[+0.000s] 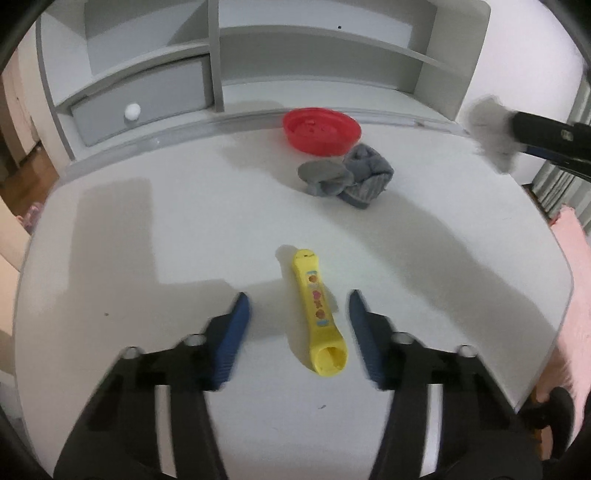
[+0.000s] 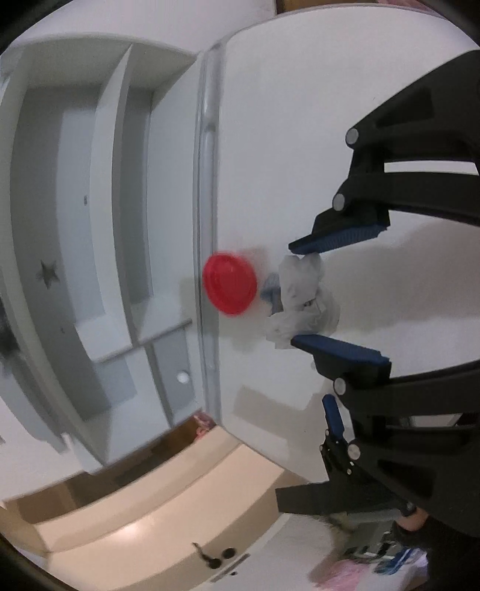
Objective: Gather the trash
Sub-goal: 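Carry the yellow tube and tissue over the bin and open both grippers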
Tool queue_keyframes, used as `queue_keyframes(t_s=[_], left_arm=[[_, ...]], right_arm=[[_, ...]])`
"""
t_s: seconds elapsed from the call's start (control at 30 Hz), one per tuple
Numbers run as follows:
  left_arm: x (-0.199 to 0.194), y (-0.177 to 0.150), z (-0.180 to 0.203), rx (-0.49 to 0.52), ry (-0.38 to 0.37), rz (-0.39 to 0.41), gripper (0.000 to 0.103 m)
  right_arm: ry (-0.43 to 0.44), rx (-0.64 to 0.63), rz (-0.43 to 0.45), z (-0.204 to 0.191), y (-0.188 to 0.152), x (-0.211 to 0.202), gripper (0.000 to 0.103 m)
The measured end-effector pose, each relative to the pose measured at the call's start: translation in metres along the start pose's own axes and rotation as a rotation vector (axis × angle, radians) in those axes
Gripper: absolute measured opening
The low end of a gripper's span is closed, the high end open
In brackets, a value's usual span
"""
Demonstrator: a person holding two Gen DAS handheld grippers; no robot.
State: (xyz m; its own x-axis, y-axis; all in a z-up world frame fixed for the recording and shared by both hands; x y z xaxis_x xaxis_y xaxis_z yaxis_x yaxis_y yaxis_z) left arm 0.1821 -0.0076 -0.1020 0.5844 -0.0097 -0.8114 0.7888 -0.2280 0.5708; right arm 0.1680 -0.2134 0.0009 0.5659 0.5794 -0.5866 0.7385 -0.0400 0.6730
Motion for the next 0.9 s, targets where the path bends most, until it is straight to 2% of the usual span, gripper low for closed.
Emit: queue_keyframes(t_s=[0.03, 0.13, 0.27, 0.4, 0.6, 0.73, 0.83, 0.9], left_arm=[[0.000, 0.001, 0.002, 0.008, -0.010, -0.002, 0.013], [-0.004, 0.005, 0.009, 0.001, -0.037, -0.006, 0.012], [-0.020, 0.019, 0.054, 0.062, -0.096, 0.035, 0.012], [-0.043, 0.032, 0.134, 0.182, -0.211, 0.093, 0.012], [-0.093, 0.023, 0.295, 0.426, -0.445, 0.178, 0.012], [-0.121, -0.013, 0.401, 0.594, -0.600, 0.200, 0.012], [-0.120, -0.049, 0.470, 0.683, -0.698, 0.149, 0.012], [-0.112, -0.073, 0.506, 0.736, -0.728, 0.116, 0.012]], right_arm=[[-0.011, 0.010, 0.018, 0.007, -0.004, -0.014, 0.045], [-0.051, 0.051, 0.070, 0.032, -0.020, -0.054, 0.045], [-0.142, 0.136, 0.133, 0.075, -0.058, -0.111, 0.045], [-0.269, 0.276, 0.193, 0.129, -0.118, -0.175, 0.045], [-0.489, 0.536, 0.280, 0.203, -0.241, -0.273, 0.045], [-0.595, 0.711, 0.296, 0.236, -0.330, -0.318, 0.045], [-0.636, 0.819, 0.290, 0.255, -0.388, -0.337, 0.045], [-0.654, 0.879, 0.279, 0.265, -0.421, -0.343, 0.045]])
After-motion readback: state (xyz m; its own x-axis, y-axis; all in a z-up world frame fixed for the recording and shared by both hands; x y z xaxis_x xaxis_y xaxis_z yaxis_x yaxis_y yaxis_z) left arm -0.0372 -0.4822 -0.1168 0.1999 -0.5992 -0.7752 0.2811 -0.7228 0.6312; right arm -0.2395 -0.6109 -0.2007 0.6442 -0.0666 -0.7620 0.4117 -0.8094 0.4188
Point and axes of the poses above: each gripper's, at about its wrist camera, not at the fingertips, and x roughly the way its jaws point, z to its right, y to its top, the point moved 2 cm from there along x, roughly the way its jaws point, and after that the axes turned 13 degrees about y, right-handed, at the moved point
